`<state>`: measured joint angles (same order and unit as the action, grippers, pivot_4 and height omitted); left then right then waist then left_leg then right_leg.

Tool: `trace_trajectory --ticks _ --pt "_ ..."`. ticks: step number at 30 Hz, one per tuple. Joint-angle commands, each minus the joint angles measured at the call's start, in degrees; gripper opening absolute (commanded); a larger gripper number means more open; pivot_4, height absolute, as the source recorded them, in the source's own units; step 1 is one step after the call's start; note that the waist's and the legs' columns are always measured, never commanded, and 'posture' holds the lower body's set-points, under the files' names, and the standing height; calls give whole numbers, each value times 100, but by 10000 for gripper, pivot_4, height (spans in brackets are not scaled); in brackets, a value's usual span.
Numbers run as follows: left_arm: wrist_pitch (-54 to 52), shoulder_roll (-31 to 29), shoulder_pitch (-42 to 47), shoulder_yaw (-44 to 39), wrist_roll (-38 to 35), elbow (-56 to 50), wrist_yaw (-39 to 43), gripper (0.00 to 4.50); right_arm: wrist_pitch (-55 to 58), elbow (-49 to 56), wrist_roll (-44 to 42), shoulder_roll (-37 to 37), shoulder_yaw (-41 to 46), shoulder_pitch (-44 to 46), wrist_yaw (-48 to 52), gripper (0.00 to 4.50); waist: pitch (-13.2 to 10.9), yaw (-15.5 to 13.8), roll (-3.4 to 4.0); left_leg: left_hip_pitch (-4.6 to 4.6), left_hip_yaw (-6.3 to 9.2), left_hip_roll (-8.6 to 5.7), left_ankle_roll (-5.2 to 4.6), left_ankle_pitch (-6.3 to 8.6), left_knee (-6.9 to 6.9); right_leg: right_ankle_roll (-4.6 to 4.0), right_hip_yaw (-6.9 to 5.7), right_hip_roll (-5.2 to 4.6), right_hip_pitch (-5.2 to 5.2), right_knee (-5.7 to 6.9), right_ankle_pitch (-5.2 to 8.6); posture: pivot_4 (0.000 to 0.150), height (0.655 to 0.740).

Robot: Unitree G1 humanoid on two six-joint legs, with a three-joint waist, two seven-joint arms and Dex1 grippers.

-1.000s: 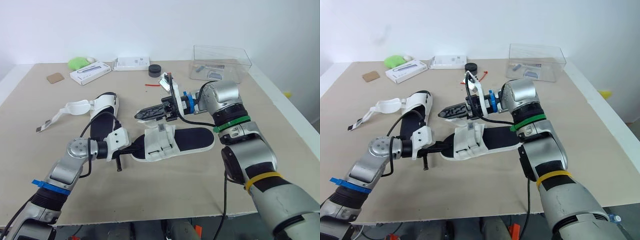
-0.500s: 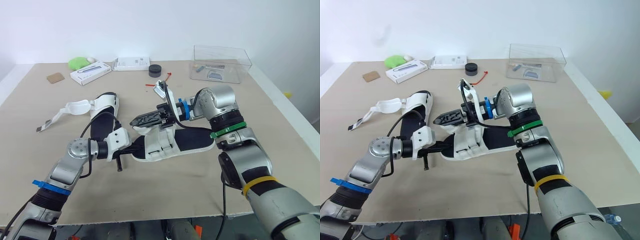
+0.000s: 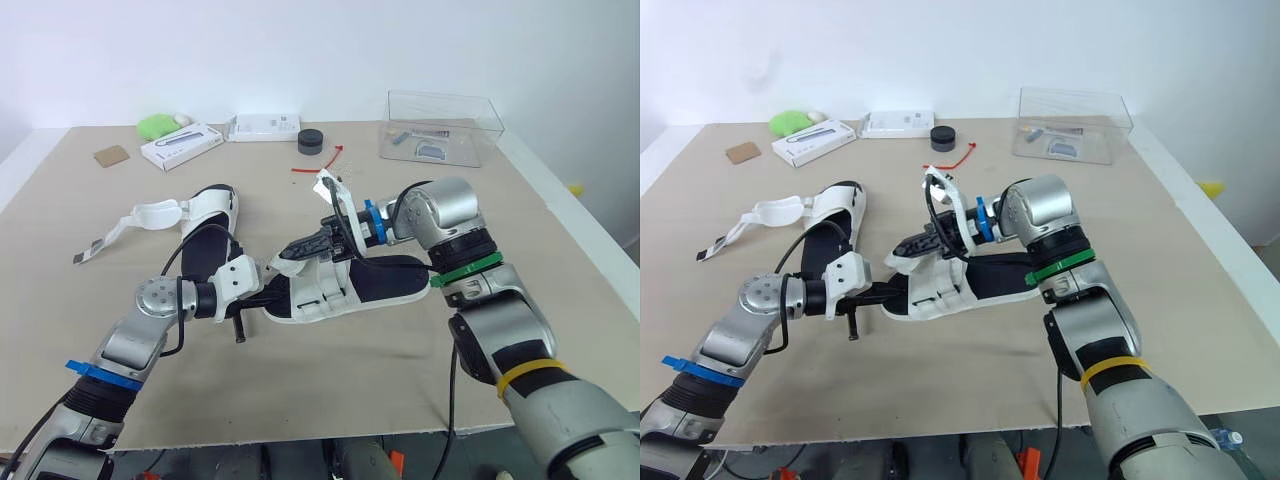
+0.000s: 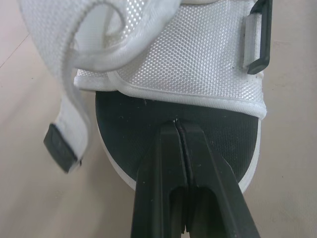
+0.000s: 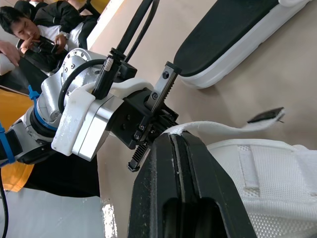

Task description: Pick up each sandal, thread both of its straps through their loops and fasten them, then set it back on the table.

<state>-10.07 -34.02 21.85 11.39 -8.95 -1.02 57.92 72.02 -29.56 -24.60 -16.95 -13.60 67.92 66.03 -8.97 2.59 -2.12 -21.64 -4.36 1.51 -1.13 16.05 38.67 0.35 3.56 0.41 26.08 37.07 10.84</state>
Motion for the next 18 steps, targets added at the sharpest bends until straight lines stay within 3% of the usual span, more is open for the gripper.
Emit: trace_trajectory --ticks 1,7,12,13,15,18 --pt "-77 5 -15 92 144 193 -36 0 -113 225 -181 -103 228 80 34 1051 0 0 0 0 0 0 0 0 0 0 0 0 0 0 0 1500 7261" --pt "-72 -2 -6 95 143 201 -19 0 -320 592 -457 -297 706 -74 5 1051 0 -5 0 0 2 0 0 0 0 0 -1 0 0 0 0 1500 7261" --pt "-76 -30 -26 83 140 190 3 0 -1351 1514 -420 -414 1010 -644 -166 1051 0 -1 0 -1 0 0 0 0 -1 4 1 -1 -1 -2 2 1500 7261" --pt "-74 -44 -29 78 140 192 13 0 -2072 2031 -185 -542 805 -1003 -24 1051 0 -4 0 -1 -1 0 0 0 -1 5 3 -2 0 -2 2 1500 7261" --pt "-77 -62 -24 69 134 206 29 0 -4545 2998 560 -624 460 -1909 111 1051 4 -19 -6 -6 13 0 0 0 -3 15 -3 -1 -1 -5 9 1500 7261" --pt "-77 -62 -11 68 135 230 45 0 -7967 2936 1493 -710 107 -2485 304 1051 0 -2 1 -8 24 0 8 6 -4 57 -3 11 -2 -5 37 1500 7261"
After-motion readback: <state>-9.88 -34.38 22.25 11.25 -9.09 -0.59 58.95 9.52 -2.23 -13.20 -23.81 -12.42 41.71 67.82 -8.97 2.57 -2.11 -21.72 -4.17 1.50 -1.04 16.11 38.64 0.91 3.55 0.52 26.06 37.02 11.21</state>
